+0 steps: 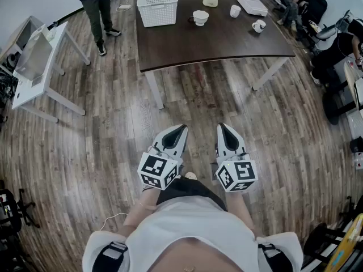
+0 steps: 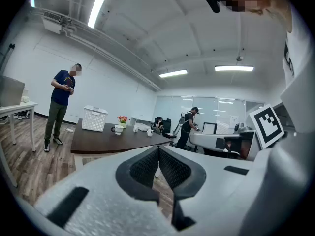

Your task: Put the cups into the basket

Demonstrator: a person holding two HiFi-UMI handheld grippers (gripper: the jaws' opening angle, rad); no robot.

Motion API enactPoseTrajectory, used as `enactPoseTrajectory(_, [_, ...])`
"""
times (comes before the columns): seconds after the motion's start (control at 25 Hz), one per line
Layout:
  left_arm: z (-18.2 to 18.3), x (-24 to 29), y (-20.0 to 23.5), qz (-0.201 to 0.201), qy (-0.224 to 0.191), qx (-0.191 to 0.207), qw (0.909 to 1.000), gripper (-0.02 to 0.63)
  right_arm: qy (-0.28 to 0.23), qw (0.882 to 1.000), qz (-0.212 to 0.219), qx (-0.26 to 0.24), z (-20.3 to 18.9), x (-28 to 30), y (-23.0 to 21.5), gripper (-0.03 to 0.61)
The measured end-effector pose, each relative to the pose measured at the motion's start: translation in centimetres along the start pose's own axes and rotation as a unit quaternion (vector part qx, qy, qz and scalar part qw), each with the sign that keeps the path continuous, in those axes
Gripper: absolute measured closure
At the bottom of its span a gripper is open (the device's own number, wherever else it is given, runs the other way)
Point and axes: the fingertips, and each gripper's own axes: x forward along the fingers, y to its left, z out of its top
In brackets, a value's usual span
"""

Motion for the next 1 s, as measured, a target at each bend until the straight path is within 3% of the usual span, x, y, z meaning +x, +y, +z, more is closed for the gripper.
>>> enactPoseTrajectory(0.36, [0.2, 0.4, 0.3, 0.005, 0.0, 0.002, 1.0, 0.601, -0.014, 1.0, -0.021, 0.007, 0.1, -0.2, -0.9, 0.566])
enactPoseTrajectory(0.8, [-0.5, 2.5, -1.5, 0.012, -0.009, -0.002, 0.9999, 0.601, -0.062, 0.998, 0.015, 0.027, 1.1, -0.5, -3.3, 0.566])
enactPoseTrajectory(1.0, [-0.6, 2.7, -2.1, 0.023, -0.012, -0.006, 0.9996, 0.601, -0.058, 0.998, 0.027, 0.0, 1.2, -0.6, -3.7, 0.566])
